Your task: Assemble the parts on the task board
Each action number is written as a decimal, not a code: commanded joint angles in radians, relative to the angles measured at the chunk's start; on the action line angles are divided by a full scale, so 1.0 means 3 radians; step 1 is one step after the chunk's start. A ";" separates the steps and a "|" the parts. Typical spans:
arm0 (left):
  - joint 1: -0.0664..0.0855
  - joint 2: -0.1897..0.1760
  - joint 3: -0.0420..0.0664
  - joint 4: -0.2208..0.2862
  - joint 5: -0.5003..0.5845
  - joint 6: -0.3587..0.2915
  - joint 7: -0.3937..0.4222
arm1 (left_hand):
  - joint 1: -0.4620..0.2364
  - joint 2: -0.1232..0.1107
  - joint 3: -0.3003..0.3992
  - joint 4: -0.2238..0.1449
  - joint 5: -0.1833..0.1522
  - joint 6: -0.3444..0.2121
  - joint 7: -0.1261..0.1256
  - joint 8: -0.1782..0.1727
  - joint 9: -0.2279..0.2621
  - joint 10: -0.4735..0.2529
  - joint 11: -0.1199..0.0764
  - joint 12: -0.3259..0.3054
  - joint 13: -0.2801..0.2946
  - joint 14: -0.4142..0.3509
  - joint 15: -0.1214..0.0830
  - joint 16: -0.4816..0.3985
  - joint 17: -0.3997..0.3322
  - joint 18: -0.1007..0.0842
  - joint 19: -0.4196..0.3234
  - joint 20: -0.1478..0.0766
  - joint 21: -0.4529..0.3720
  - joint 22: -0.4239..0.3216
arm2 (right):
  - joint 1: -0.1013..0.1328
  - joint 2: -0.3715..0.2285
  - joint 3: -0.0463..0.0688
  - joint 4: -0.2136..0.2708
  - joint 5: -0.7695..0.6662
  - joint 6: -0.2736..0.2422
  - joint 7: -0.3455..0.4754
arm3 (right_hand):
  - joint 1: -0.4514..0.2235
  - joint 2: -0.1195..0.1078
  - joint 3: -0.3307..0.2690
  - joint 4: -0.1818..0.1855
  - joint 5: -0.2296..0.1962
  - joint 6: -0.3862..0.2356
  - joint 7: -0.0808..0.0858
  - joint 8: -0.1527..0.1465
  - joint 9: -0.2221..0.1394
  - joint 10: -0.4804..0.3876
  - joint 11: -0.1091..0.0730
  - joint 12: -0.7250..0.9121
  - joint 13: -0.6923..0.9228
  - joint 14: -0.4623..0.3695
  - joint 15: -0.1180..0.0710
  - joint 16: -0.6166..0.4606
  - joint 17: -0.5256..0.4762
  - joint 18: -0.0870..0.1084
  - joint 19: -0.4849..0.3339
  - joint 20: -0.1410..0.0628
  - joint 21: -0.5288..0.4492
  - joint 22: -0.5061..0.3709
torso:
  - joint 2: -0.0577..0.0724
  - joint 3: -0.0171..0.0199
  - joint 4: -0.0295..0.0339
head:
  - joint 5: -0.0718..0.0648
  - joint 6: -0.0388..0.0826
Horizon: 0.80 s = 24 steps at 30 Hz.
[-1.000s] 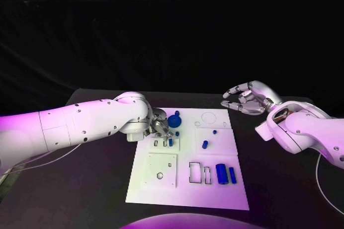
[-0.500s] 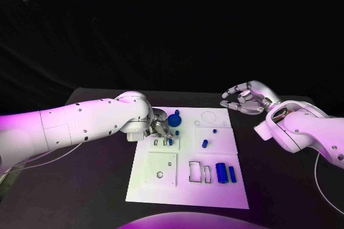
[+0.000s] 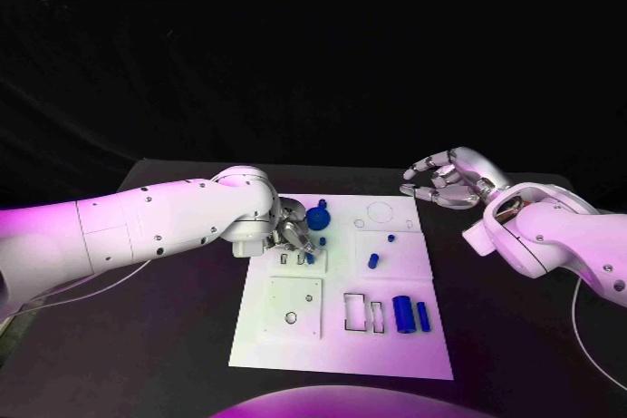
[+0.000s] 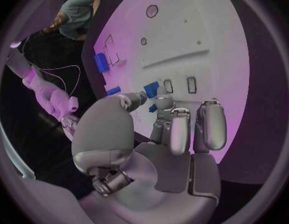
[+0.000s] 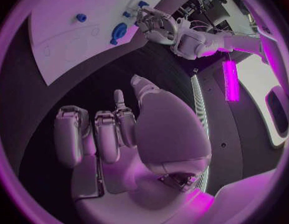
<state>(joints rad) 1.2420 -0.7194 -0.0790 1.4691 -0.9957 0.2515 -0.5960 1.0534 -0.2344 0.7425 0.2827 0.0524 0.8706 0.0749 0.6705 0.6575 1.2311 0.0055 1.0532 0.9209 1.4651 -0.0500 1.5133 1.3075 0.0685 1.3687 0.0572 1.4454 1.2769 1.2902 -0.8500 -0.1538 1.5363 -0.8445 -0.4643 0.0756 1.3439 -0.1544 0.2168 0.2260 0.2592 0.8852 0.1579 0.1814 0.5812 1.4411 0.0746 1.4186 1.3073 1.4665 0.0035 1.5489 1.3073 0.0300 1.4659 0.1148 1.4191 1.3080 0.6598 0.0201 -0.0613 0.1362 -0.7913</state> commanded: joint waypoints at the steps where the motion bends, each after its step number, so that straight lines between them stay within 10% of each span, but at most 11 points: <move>1: 0.0000 0.0011 -0.0001 -0.0002 0.0032 0.0036 0.0031 | 0.0070 -0.0006 0.0051 -0.0017 -0.0005 -0.0009 -0.0018 0.0018 0.0013 0.0006 -0.0026 0.0015 0.0007 0.0279 -0.0032 0.0016 0.0635 -0.0018 0.0021 -0.0008 0.0010 0.0004 | -0.0004 0.0006 0.0000 -0.0002 -0.0026 0.0065 -0.0007 | 0.0028 0.0016 -0.0005 0.0010 0.0019 -0.0023 -0.0006 0.0013 0.0004 -0.0003 -0.0007 -0.0006 0.0365 0.0276 -0.0007 -0.0016 0.0556 0.0035 0.0028 -0.0026 -0.0009 0.0527 | -0.0001 0.0001 -0.0002 | -0.0001 -0.0005; 11: 0.0000 0.0012 -0.0002 -0.0011 0.0085 0.0015 0.0054 | 0.0245 0.0021 0.0223 -0.0123 -0.0004 -0.0033 -0.0031 0.0051 0.0055 0.0004 -0.0038 0.0001 -0.0006 0.0282 -0.0042 0.0023 0.0643 -0.0021 0.0029 -0.0015 0.0016 0.0022 | -0.0009 0.0011 0.0000 -0.0006 -0.0026 0.0078 -0.0011 | 0.0029 0.0020 -0.0004 0.0012 0.0021 -0.0023 -0.0006 0.0015 0.0004 -0.0003 -0.0007 -0.0006 0.0364 0.0276 -0.0008 -0.0016 0.0557 0.0036 0.0025 -0.0026 -0.0014 0.0524 | -0.0003 0.0003 0.0000 | -0.0006 -0.0008; 24: 0.0000 -0.0027 -0.0002 -0.0006 0.0324 -0.0133 0.0086 | 0.0474 0.0108 0.0723 -0.0547 0.0033 -0.0101 -0.0015 0.0191 0.0208 0.0045 -0.0034 -0.0015 -0.0004 0.0286 -0.0041 0.0034 0.0655 -0.0024 0.0037 -0.0020 0.0031 0.0050 | -0.0015 0.0009 0.0000 -0.0011 -0.0026 0.0084 -0.0014 | 0.0029 0.0021 -0.0003 0.0013 0.0022 -0.0022 -0.0006 0.0015 0.0004 -0.0001 -0.0007 -0.0004 0.0366 0.0276 -0.0008 -0.0016 0.0555 0.0036 0.0024 -0.0026 -0.0015 0.0524 | -0.0005 0.0004 0.0005 | 0.0007 0.0006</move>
<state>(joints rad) 1.2416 -0.7272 -0.0800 1.4637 -0.9423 0.2354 -0.5854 1.1785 -0.2170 0.8622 0.2126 0.0574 0.8433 0.0731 0.6947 0.6714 1.2373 -0.0035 1.0484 0.9179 1.4650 -0.0572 1.5177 1.3075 0.0687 1.3758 0.0502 1.4493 1.2914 1.2866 -0.8477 -0.1539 1.5332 -0.8445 -0.4548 0.0721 1.3479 -0.1504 0.2166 0.2262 0.2592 0.8852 0.1579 0.1814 0.5811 1.4411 0.0746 1.4187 1.3080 1.4665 0.0035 1.5489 1.3073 0.0300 1.4659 0.1148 1.4191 1.3078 0.6586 0.0212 -0.0599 0.1368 -0.7911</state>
